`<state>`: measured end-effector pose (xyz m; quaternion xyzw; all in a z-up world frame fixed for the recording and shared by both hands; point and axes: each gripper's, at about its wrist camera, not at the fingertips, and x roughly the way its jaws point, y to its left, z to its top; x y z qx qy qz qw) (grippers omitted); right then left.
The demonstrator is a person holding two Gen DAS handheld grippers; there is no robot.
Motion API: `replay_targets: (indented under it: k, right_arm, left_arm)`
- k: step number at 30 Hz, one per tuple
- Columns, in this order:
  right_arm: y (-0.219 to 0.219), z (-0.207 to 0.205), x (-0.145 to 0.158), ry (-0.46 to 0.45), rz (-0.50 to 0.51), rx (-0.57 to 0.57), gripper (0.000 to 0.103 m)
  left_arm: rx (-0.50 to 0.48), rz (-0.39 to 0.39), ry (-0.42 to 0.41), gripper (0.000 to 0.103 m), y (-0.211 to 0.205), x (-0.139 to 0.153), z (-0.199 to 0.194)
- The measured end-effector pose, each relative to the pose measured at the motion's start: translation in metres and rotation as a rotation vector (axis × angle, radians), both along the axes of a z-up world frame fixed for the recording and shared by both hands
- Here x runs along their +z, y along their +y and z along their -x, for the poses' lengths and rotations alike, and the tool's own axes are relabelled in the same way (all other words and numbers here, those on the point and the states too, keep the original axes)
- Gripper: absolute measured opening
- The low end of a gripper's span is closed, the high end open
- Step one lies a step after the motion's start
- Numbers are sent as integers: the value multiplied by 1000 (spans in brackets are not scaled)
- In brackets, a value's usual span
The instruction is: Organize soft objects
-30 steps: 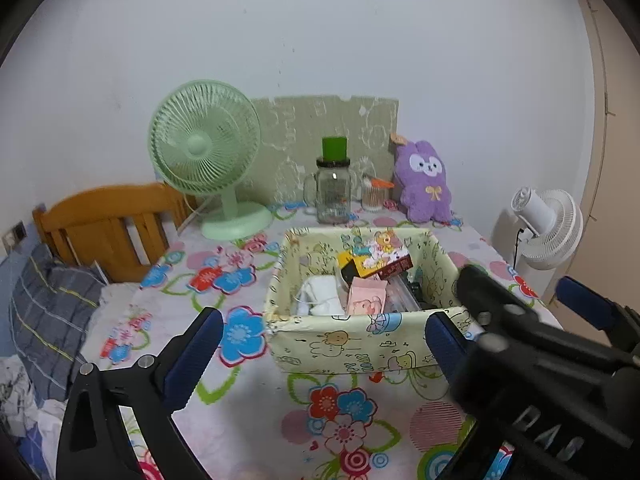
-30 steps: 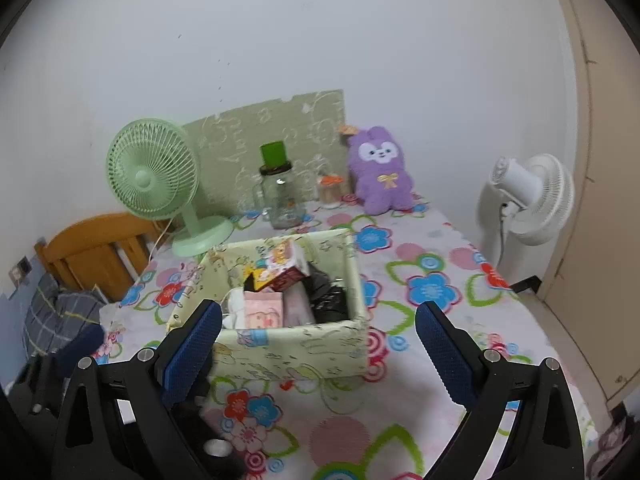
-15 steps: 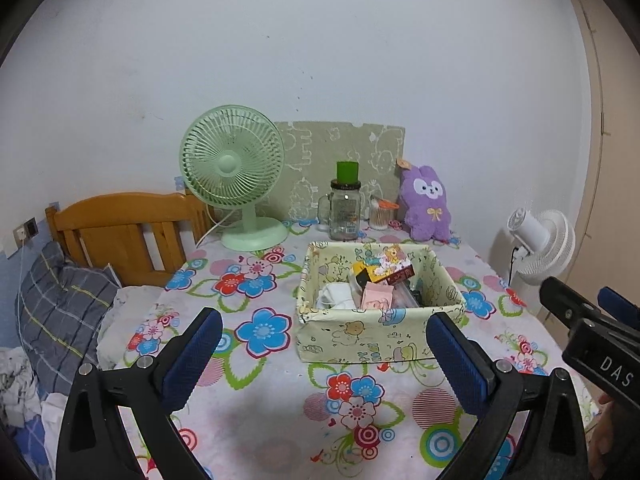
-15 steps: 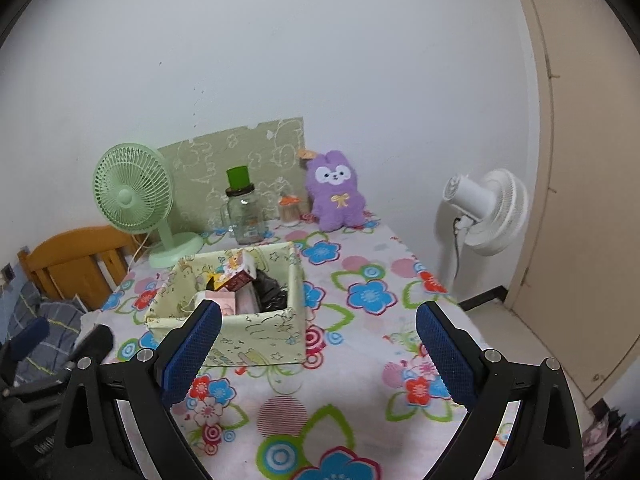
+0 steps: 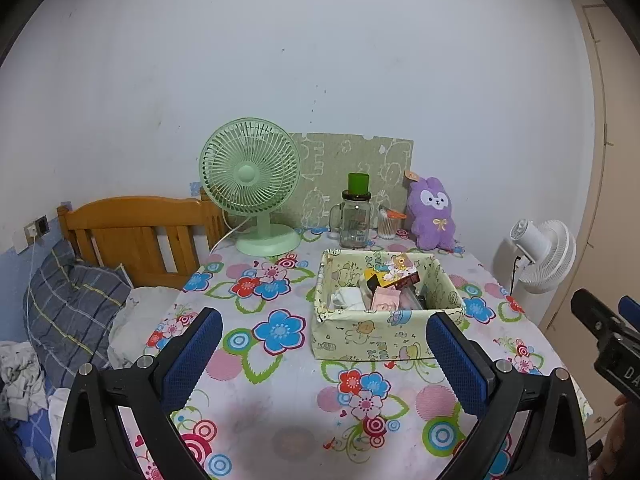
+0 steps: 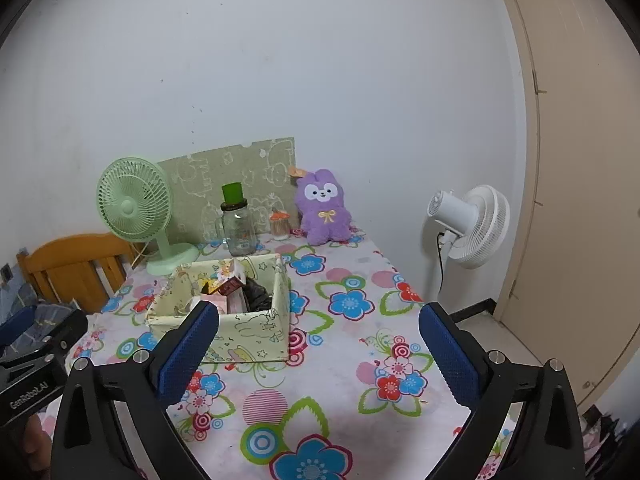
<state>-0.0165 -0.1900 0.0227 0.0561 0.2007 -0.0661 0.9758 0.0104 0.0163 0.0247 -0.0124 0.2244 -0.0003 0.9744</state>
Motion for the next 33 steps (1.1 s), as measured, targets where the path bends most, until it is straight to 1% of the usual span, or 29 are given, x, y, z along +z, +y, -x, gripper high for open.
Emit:
replay_targets:
  k: [6,22,33]
  right_arm:
    - [-1,0,1,-11,-10,6,102]
    - [13,-4,2,-8,1,52,102]
    - [17,-6,3,-6,7,59,102]
  left_arm:
    - [-17,3,32,103,-3,-5,1]
    - [-22,37,31,103,2,-4,2]
    - [-23,33,19,103,0,-1,3]
